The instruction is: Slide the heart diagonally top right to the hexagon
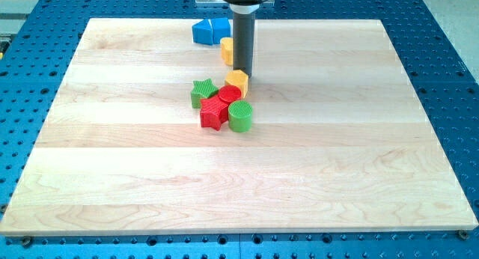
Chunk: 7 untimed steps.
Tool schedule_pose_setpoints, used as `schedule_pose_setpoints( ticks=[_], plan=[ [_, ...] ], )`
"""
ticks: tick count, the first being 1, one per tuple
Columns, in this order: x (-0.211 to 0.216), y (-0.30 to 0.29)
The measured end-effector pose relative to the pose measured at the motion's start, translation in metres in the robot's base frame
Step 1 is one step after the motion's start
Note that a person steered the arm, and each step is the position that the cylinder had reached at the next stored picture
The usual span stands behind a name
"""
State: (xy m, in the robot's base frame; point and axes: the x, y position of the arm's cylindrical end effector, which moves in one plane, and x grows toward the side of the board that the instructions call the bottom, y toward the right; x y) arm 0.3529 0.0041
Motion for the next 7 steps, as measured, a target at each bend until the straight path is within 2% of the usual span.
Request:
schedule_pose_setpoints(
  ticks=[1, 3, 4, 5, 7],
  plan=[
    [0.001, -0.007],
    [-0.044, -0.124],
    [-0.072, -0.096],
    [-0.080, -0.043],
    [-0.055, 0.018]
  ],
)
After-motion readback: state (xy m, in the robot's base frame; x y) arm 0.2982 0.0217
